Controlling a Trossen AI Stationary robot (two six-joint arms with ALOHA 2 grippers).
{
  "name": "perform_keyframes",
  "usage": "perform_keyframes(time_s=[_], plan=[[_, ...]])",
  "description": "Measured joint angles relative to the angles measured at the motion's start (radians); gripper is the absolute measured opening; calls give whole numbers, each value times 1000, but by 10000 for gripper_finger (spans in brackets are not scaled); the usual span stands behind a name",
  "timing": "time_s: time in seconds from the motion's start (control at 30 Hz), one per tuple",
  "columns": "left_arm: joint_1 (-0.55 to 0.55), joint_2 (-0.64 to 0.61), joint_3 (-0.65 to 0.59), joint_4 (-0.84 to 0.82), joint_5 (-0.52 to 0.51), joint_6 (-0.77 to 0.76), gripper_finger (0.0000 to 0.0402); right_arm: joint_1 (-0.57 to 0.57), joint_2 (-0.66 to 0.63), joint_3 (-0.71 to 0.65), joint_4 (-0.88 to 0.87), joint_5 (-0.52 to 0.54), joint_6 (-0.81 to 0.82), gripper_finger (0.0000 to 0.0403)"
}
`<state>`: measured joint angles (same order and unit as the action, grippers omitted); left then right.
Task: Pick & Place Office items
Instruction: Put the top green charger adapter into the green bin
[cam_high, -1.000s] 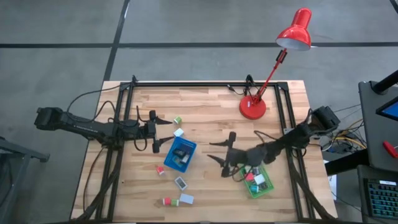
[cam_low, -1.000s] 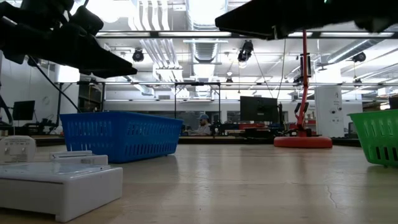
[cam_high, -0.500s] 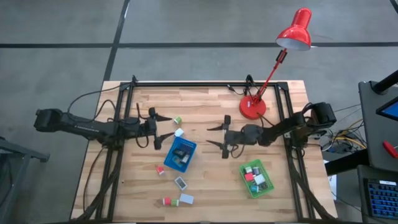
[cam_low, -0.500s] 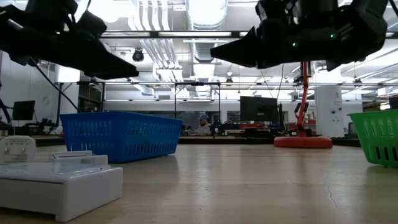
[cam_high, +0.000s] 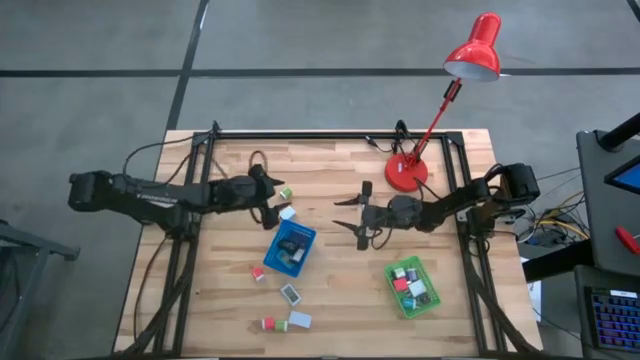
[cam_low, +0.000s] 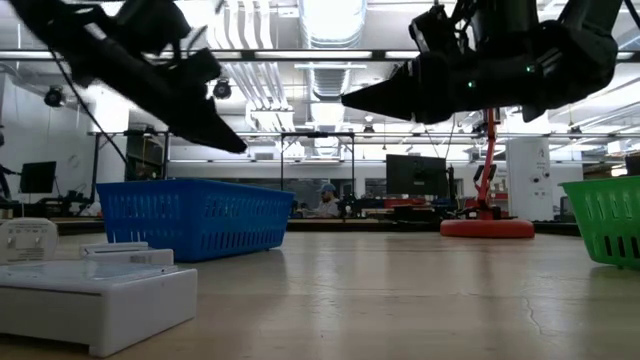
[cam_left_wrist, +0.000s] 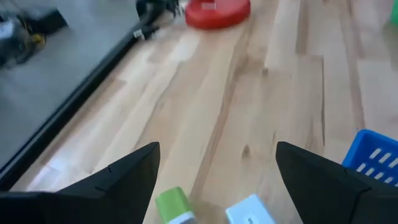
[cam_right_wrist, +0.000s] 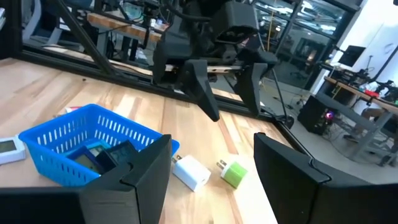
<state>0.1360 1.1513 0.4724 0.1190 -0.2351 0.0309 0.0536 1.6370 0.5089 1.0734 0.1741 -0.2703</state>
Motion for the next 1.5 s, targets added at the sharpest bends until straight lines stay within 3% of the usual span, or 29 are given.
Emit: perform_keyframes(time_s=[0.27,0.43,0.53,0.8,0.97,1.5], plan=[[19,153,268,-419,-107,-61,326,0,-22,-15,-49,0,4,221],[66,252,369,-535,-94,-110,326,0,-59,-16,-84,0,7,221],[113,315,414,-595,-15,-136,326,0,-79,-16,-101,0,11,221],[161,434,503,-667,50,-133,326,0,-115,-18,-159,0,40,221],[197,473,536,-704,191,-135,326,0,-120,-19,-161,0,43,221],[236,518,538,-749,168,-137,326,0,-119,-17,-161,0,43,221]])
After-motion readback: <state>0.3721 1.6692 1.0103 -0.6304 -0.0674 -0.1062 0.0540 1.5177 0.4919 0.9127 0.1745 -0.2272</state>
